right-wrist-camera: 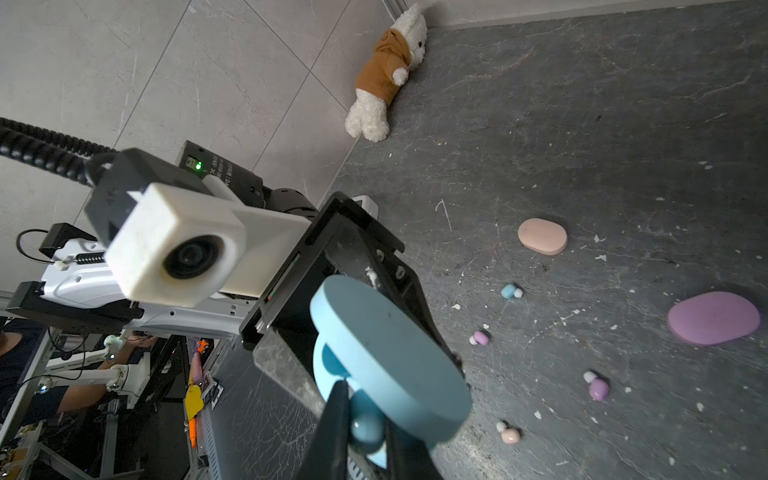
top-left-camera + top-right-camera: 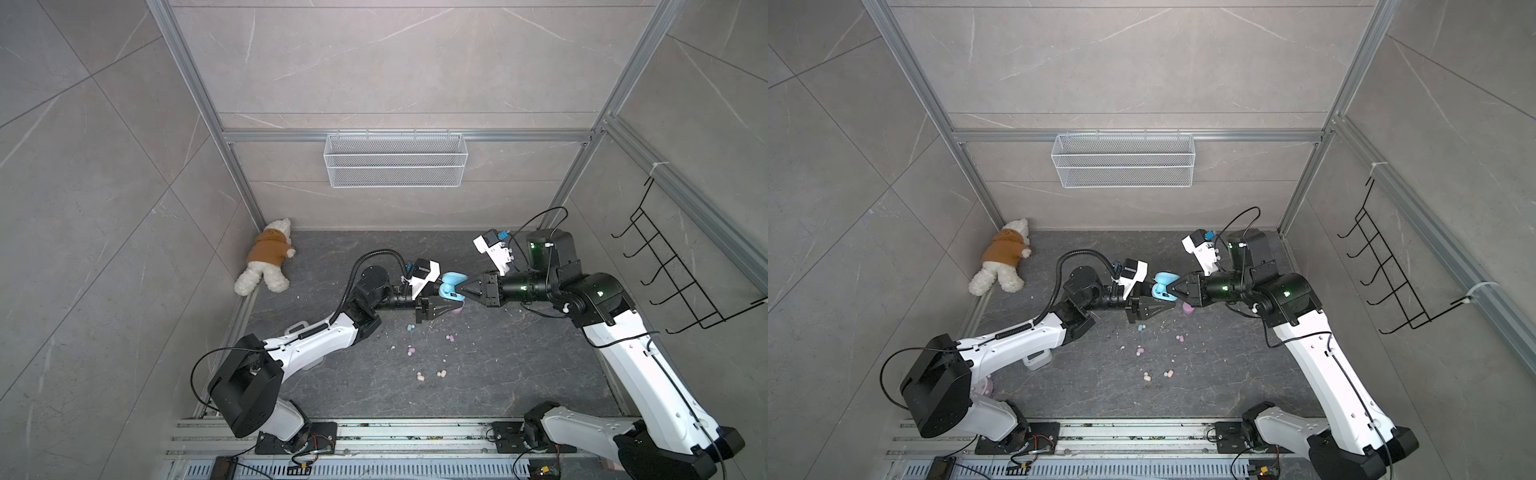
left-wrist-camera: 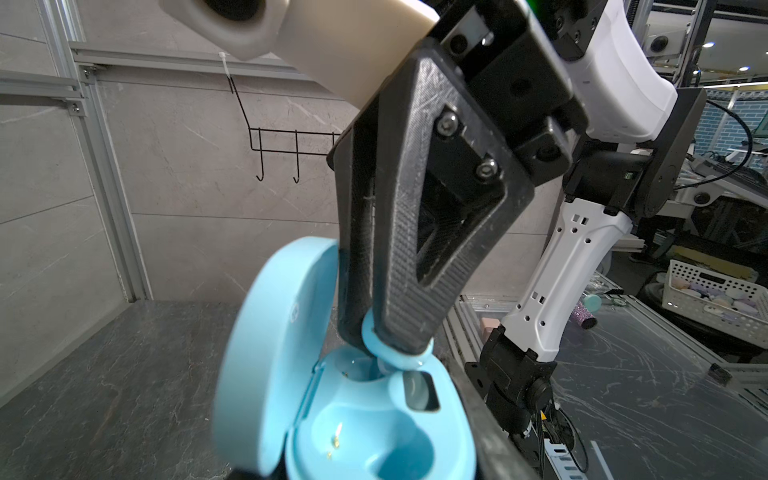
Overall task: Insert the wireless bluetooth earbuds into the charging case
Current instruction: 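Lower the teal earbud into the case slot and open the right gripper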
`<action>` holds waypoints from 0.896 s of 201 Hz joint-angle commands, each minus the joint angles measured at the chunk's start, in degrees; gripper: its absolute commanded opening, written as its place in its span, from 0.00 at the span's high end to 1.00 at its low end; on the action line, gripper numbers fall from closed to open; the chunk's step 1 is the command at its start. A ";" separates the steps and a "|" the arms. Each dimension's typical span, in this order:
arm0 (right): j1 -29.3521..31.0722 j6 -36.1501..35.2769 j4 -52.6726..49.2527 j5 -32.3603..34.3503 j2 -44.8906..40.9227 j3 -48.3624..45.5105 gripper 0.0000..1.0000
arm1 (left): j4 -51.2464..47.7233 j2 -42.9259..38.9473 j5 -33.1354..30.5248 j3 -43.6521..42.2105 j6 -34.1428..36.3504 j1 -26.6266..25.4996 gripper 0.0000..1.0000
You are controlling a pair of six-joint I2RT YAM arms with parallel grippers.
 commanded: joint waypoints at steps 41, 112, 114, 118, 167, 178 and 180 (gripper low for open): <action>0.58 -1.95 -3.43 2.89 0.74 2.12 0.83 | 2.18 -3.05 0.84 1.45 1.35 -0.30 0.86; 2.02 -2.03 -5.14 5.52 1.74 4.37 0.68 | 2.24 -2.48 0.94 1.45 1.18 -0.92 0.86; 2.02 -2.01 -5.19 5.53 1.71 4.44 0.68 | 2.25 -2.45 0.97 1.41 1.23 -0.92 0.86; 2.12 -2.03 -5.23 5.71 1.72 4.63 0.67 | 2.20 -2.43 0.88 1.37 1.28 -0.92 0.86; 2.47 -2.18 -6.67 7.68 2.41 6.52 0.59 | 2.29 -1.72 0.91 1.36 1.04 -1.09 0.86; 2.52 -2.29 -6.99 8.18 2.64 6.93 0.56 | 2.33 -1.73 0.85 1.44 1.00 -1.10 0.86; 2.53 -2.30 -6.99 8.18 2.66 6.96 0.56 | 2.33 -1.73 0.88 1.51 0.94 -1.09 0.86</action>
